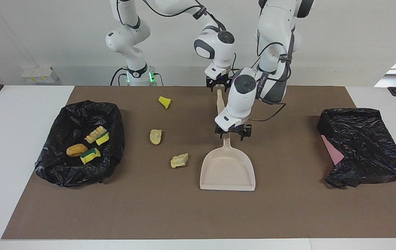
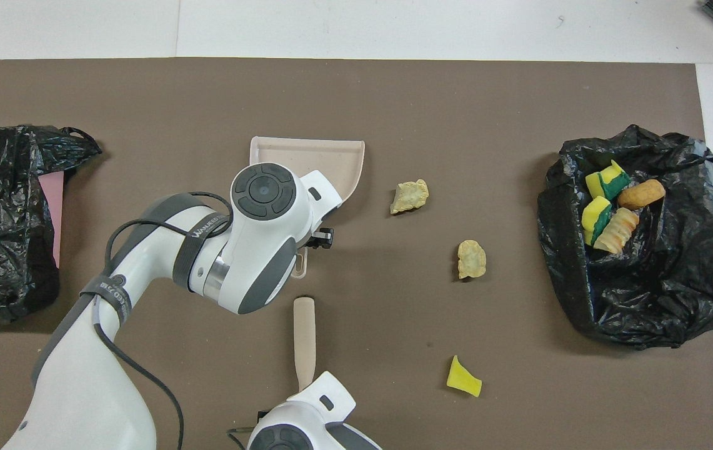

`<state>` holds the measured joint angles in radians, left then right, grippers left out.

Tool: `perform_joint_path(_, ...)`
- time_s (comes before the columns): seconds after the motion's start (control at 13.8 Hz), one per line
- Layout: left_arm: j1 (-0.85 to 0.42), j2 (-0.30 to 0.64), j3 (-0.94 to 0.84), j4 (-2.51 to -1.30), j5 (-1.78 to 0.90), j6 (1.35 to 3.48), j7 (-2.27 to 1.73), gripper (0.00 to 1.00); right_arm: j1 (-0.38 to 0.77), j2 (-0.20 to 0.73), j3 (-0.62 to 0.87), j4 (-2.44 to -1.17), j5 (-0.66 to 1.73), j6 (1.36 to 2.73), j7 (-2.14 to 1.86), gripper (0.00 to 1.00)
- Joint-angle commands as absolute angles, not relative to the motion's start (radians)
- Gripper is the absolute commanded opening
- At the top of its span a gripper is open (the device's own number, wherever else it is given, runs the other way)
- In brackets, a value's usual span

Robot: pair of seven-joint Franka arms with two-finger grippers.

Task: Sweep and dump trash in bin
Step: 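Grasp the dustpan handle with the left gripper while the right gripper releases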

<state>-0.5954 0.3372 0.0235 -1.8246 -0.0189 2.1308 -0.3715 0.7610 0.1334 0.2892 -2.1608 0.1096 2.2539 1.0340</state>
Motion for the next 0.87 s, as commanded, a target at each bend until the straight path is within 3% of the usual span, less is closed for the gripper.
perform_joint_path(0.0,-0.592,0.324,0.035,-1.822,-0.015,2.131,-0.371,0.0,0.761,0.104,0.288,-2.187,0.14,2.27,1.067,0.0)
perform_joint_path(0.36,-0.534,0.293,0.041,-1.752,-0.012,2.007,-0.254,0.0,0.775,0.069,0.288,-2.18,0.137,2.229,1.133,0.0)
perform_joint_path(0.8,-0.394,0.209,0.046,-1.709,-0.014,1.849,0.108,0.0,0.689,-0.08,0.284,-2.189,0.135,1.933,1.279,0.0)
